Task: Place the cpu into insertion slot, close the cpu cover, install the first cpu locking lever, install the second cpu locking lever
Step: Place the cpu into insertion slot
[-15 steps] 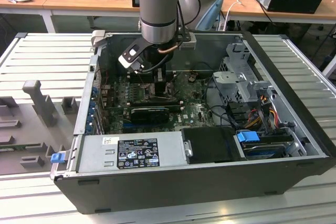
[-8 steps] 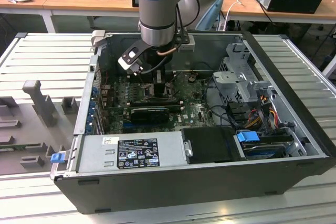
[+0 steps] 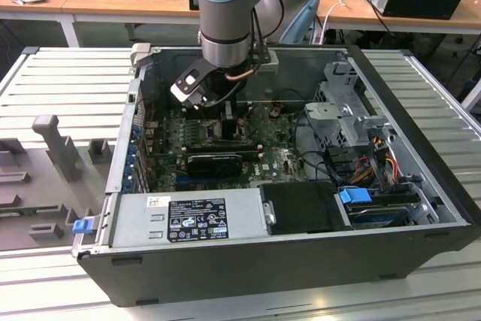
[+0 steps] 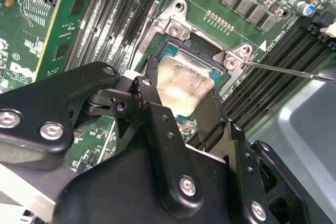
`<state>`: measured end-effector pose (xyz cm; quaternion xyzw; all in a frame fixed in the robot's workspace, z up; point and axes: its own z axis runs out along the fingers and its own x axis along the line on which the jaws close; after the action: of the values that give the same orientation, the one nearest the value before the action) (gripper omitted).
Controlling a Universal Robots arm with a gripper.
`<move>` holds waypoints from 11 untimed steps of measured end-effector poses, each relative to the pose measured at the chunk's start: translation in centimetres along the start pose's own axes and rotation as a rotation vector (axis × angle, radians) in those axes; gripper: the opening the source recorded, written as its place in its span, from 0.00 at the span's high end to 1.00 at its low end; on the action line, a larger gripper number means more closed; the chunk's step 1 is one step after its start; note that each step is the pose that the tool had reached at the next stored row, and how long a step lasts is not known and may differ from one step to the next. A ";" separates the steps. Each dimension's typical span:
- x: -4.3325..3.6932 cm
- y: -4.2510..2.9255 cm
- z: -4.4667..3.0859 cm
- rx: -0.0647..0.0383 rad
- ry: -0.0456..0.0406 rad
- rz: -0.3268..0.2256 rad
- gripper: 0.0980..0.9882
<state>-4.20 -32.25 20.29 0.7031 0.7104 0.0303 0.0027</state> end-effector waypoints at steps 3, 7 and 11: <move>-0.01 0.01 0.16 0.000 -0.0001 0.000 0.52; -0.02 -0.10 0.27 0.000 -0.0001 0.000 0.52; -0.02 -0.12 0.27 0.000 0.0000 0.000 0.52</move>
<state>-4.31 -32.26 20.01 0.7033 0.7102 0.0303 0.0027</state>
